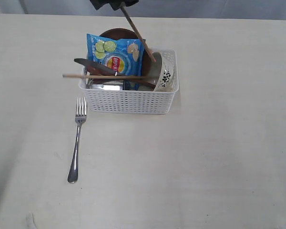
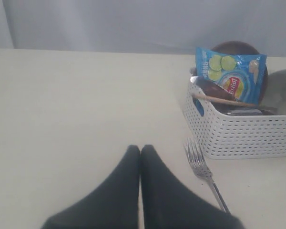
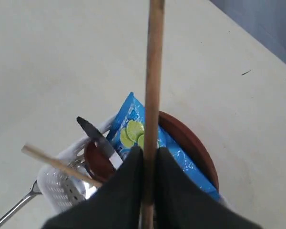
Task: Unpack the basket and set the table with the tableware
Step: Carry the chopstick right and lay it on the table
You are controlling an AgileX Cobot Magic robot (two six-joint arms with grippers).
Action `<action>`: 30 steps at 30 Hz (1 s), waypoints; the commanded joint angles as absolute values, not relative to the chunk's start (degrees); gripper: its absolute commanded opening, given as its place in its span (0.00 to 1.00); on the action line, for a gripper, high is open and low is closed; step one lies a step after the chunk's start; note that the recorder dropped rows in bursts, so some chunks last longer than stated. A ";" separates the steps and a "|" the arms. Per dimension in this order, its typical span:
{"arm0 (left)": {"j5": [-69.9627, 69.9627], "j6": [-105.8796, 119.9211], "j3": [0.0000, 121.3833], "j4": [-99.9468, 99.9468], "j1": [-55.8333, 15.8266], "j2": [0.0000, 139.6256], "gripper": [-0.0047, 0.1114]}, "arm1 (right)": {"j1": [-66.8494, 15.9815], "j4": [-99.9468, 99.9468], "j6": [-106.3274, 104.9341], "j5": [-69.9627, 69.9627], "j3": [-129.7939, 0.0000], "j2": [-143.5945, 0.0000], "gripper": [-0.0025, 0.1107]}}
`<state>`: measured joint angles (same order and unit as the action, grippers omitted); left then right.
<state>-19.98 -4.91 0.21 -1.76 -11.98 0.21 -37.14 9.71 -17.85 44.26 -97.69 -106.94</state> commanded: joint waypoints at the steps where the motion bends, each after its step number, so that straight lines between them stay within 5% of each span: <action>1: -19.85 -4.73 0.00 -1.72 -12.24 0.00 0.04 | -36.80 9.24 -18.77 43.46 -97.92 -106.16 0.02; 7: -19.85 -4.73 0.00 -1.72 -12.24 0.00 0.04 | -33.63 0.81 -11.93 47.86 -101.34 -102.76 0.02; 14: -19.85 -4.73 0.00 -1.72 -12.24 0.00 0.04 | -20.59 0.37 -3.48 61.76 -103.53 -101.77 0.02; 23: -19.85 -4.73 0.00 -1.72 -12.24 0.00 0.04 | -4.72 1.68 6.79 60.83 -85.75 -103.93 0.02; 30: -19.85 -4.73 0.00 -1.72 -12.24 0.00 0.04 | -1.45 6.45 5.11 49.73 -72.01 -106.96 0.02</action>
